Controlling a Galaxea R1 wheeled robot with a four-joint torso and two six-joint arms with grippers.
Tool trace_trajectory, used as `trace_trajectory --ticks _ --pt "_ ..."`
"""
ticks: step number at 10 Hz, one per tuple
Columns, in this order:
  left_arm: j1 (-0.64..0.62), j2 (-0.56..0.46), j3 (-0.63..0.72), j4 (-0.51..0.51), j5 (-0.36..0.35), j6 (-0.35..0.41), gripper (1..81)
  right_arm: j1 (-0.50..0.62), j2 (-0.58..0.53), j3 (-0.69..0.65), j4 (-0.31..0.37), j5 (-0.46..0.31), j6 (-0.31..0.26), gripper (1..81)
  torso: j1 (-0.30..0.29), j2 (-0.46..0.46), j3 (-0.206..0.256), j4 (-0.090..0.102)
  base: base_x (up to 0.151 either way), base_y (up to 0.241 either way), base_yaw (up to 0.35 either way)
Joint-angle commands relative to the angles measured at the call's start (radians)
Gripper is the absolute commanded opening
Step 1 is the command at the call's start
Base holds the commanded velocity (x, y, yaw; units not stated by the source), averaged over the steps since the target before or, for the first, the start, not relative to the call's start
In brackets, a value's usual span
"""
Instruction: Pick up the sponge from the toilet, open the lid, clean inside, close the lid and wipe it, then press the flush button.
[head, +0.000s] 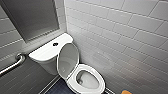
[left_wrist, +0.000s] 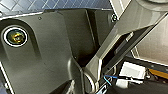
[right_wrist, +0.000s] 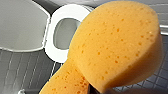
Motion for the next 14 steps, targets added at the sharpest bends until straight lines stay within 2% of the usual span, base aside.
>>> trace_trajectory --ticks 1,2,3,5,6,8,9,12,14 --pt "0.008 0.002 0.023 0.009 0.058 0.016 81.1 0.142 -0.024 -0.017 0.039 -0.051 -0.001 1.0 0.062 -0.096 0.0 0.0 0.0 0.0 0.0" --pt "0.009 0.016 0.008 0.006 0.058 0.016 81.1 0.181 -0.013 -0.031 0.046 -0.083 -0.001 1.0 0.085 -0.134 -0.039 0.0 0.0 0.0 0.0" --pt "0.011 0.022 -0.001 0.0 0.058 0.014 81.1 0.23 -0.007 -0.037 0.062 -0.115 -0.001 1.0 0.041 -0.068 -0.069 0.0 0.0 0.0 0.0" --pt "0.012 0.026 -0.001 -0.001 0.047 0.014 81.1 0.317 -0.003 -0.045 0.088 -0.158 -0.001 1.0 0.059 -0.098 -0.093 0.0 0.0 0.0 0.0" --pt "0.026 0.025 0.0 0.005 0.018 0.014 81.1 0.363 0.011 -0.056 0.095 -0.178 -0.001 1.0 0.064 -0.106 -0.116 0.0 0.0 0.0 0.0" --pt "0.07 0.026 -0.001 0.008 -0.036 0.019 81.1 0.443 0.068 -0.099 0.126 -0.235 -0.001 1.0 0.065 -0.107 -0.1 0.0 0.0 0.0 0.0" --pt "0.094 0.037 -0.006 0.009 -0.036 0.023 81.1 0.475 0.109 -0.134 0.134 -0.245 -0.001 1.0 0.066 -0.107 -0.105 0.0 0.0 0.0 0.0" --pt "0.166 0.077 -0.058 0.008 -0.117 0.059 81.1 0.547 0.253 -0.269 0.152 -0.316 -0.001 1.0 0.066 -0.108 -0.109 0.0 0.0 0.0 0.0" --pt "0.183 0.094 -0.081 0.006 -0.12 0.059 81.1 0.57 0.327 -0.359 0.171 -0.337 0.0 1.0 0.066 -0.108 -0.109 0.0 0.0 0.0 0.0"
